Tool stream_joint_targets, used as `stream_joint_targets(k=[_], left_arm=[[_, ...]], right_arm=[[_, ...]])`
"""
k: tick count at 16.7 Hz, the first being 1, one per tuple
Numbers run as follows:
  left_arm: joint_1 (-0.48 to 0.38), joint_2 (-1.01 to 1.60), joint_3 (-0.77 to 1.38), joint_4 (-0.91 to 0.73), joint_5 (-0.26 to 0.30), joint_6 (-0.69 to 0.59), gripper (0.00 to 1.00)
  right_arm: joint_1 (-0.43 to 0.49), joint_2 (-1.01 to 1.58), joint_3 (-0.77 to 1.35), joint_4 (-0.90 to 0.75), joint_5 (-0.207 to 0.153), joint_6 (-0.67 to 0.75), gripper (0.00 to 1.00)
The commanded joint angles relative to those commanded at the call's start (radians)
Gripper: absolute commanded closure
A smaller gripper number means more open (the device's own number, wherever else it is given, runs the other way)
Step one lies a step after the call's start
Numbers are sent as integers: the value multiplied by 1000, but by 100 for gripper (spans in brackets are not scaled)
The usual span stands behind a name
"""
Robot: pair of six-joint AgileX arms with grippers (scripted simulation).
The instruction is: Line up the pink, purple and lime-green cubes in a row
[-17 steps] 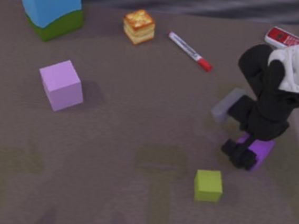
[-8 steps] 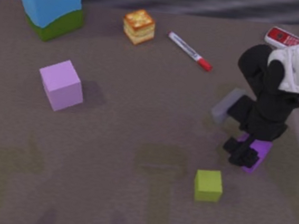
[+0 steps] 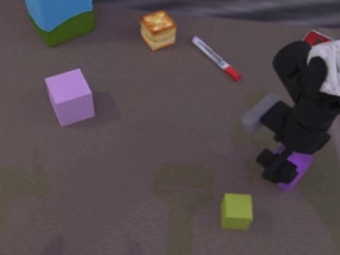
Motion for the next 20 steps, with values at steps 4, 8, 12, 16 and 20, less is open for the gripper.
stream_joint_targets(k=[4, 8, 12, 16, 20], left_arm=[[0, 0, 0, 0, 0, 0, 0], [0, 0, 0, 0, 0, 0, 0], [0, 0, 0, 0, 0, 0, 0], [0, 0, 0, 0, 0, 0, 0], [0, 0, 0, 0, 0, 0, 0]], right_arm=[[3, -61, 71, -137, 0, 0, 100], [4, -82, 91, -172, 0, 0, 100], [15, -75, 96, -174, -1, -8, 100], [166, -59, 143, -211, -2, -84, 100], [380, -48, 198, -255, -3, -180, 100]])
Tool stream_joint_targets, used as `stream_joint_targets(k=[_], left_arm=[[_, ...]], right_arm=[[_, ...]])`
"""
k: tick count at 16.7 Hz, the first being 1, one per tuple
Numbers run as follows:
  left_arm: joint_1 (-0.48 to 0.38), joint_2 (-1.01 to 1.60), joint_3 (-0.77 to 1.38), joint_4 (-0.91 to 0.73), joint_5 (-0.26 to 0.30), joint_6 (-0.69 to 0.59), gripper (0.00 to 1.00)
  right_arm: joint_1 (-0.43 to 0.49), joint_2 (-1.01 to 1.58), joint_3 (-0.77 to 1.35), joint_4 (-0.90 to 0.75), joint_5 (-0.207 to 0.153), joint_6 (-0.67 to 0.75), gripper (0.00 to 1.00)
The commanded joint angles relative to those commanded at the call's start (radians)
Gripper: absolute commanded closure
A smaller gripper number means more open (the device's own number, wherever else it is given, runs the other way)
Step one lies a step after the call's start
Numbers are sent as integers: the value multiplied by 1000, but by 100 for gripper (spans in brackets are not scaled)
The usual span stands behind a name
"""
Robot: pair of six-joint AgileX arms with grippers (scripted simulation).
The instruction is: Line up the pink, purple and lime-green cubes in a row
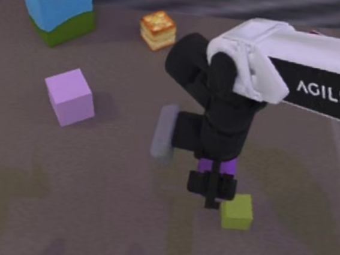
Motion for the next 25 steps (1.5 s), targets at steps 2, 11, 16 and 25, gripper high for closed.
stream_joint_targets(k=[2, 11, 16, 25], left_arm=[[0, 0, 0, 0, 0, 0, 0], [0, 0, 0, 0, 0, 0, 0], [0, 0, 0, 0, 0, 0, 0], [0, 0, 0, 0, 0, 0, 0]], right_arm=[[64, 0, 17, -14, 0, -34, 100], [83, 18, -19, 47, 0, -44, 100], [85, 74, -120, 199, 0, -44, 100], [86, 83, -137, 227, 0, -45, 70]])
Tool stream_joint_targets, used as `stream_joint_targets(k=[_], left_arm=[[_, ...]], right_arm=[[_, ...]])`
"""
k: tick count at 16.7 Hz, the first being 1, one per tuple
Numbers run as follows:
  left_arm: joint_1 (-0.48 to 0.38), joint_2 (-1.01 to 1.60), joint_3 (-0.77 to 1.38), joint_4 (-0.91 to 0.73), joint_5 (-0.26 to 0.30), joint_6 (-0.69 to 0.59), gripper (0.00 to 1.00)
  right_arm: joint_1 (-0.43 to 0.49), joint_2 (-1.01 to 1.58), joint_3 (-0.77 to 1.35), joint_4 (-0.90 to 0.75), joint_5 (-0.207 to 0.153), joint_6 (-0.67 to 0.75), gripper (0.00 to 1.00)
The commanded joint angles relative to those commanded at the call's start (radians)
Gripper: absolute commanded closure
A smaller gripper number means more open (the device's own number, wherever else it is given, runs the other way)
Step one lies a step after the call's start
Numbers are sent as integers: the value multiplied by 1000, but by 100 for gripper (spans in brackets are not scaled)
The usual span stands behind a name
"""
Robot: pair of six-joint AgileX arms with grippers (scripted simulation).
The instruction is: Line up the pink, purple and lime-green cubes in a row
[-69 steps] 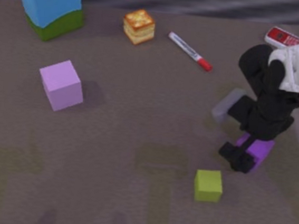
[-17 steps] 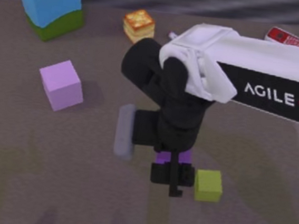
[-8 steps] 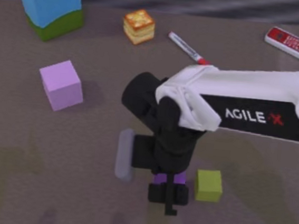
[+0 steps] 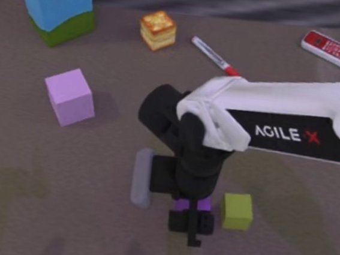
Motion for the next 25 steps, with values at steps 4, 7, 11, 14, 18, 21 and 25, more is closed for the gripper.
stream_joint_targets(k=[4, 7, 11, 14, 18, 21, 25], left_arm=[[0, 0, 0, 0, 0, 0, 0], [0, 0, 0, 0, 0, 0, 0], [0, 0, 0, 0, 0, 0, 0], [0, 0, 0, 0, 0, 0, 0], [0, 0, 0, 0, 0, 0, 0], [0, 0, 0, 0, 0, 0, 0], [0, 0, 0, 0, 0, 0, 0]], right_arm=[[0, 0, 0, 0, 0, 0, 40], [0, 0, 0, 0, 0, 0, 17], [0, 0, 0, 0, 0, 0, 0], [0, 0, 0, 0, 0, 0, 0], [-1, -1, 0, 0, 0, 0, 0], [3, -14, 31, -42, 0, -4, 0], [5, -67, 119, -194, -1, -5, 0]])
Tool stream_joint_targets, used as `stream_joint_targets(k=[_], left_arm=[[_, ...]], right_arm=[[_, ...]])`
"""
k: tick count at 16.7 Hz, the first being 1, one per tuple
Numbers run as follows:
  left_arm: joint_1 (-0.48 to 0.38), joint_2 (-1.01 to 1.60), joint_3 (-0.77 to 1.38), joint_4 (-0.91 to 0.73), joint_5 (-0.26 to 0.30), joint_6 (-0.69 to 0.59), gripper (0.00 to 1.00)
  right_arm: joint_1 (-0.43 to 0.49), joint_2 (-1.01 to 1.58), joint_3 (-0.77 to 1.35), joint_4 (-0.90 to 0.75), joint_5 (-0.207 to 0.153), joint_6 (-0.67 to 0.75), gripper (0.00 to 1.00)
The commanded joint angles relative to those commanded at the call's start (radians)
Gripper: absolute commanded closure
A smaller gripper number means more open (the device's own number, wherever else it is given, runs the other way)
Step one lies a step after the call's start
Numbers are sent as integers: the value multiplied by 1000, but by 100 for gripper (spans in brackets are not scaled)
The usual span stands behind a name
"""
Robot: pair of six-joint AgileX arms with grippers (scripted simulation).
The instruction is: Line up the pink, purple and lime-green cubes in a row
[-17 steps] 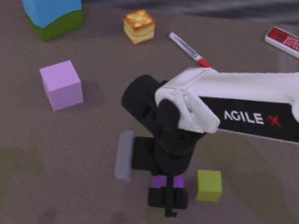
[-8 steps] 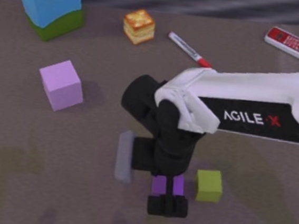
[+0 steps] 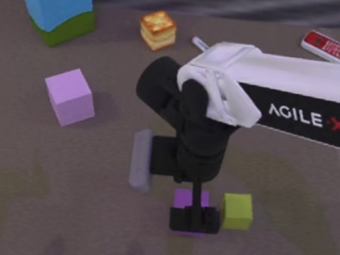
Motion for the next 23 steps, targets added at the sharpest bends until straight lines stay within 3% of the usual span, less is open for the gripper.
stream_joint_targets(k=[8, 12, 16, 23], left_arm=[[-2, 9, 9, -6, 3, 3, 0], [-26, 134, 148, -93, 42, 53, 0], [-65, 390, 450, -265, 104, 152, 0], [-140, 1045, 1190, -675, 184, 393, 0]], right_arm=[[-7, -27, 26, -41, 0, 2, 0], [-49, -116, -44, 24, -5, 35, 0], [-136, -307, -193, 143, -15, 104, 0], [-348, -806, -585, 414, -30, 281, 0]])
